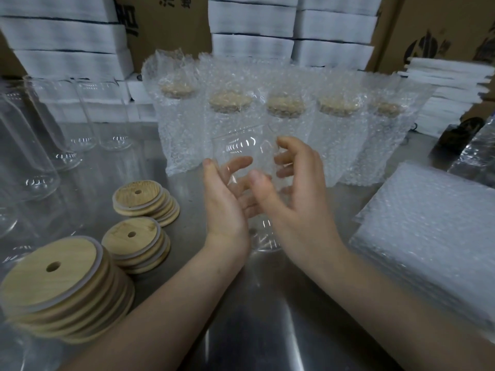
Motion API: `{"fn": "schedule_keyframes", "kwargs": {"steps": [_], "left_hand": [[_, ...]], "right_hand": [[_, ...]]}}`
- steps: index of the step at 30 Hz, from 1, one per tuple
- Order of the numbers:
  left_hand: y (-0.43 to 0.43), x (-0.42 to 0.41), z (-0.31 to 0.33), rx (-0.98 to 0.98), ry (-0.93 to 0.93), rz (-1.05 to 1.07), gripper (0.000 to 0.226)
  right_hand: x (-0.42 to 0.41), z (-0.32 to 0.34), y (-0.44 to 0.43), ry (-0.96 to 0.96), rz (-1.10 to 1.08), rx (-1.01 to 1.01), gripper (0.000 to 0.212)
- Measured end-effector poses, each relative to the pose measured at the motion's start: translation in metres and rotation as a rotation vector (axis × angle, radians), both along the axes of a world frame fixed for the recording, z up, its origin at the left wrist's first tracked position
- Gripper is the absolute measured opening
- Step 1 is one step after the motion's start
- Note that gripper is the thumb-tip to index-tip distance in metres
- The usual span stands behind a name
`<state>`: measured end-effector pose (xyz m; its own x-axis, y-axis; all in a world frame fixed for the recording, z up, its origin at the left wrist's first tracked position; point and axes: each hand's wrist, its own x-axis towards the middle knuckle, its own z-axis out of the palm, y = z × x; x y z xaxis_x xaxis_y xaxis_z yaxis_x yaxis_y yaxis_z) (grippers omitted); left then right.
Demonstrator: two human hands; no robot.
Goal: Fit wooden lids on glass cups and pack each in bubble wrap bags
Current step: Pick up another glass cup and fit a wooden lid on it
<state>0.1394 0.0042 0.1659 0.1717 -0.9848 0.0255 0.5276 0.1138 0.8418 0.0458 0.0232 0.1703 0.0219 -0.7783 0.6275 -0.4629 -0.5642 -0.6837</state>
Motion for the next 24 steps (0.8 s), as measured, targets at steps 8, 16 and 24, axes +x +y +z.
{"fn": "schedule_keyframes", "kwargs": {"steps": [8, 16, 24], "left_hand": [[0.005, -0.006, -0.006, -0.013, -0.003, -0.034, 0.053], [0.002, 0.003, -0.003, 0.041, 0.066, -0.144, 0.060], [-0.009, 0.015, -0.005, 0.065, 0.163, -0.329, 0.078]], "right_hand": [[0.000, -0.006, -0.004, 0.030, -0.071, 0.060, 0.089], [-0.003, 0.004, -0.010, -0.159, 0.093, 0.192, 0.081], [-0.007, 0.014, -0.013, -0.416, 0.377, 0.424, 0.051]]}}
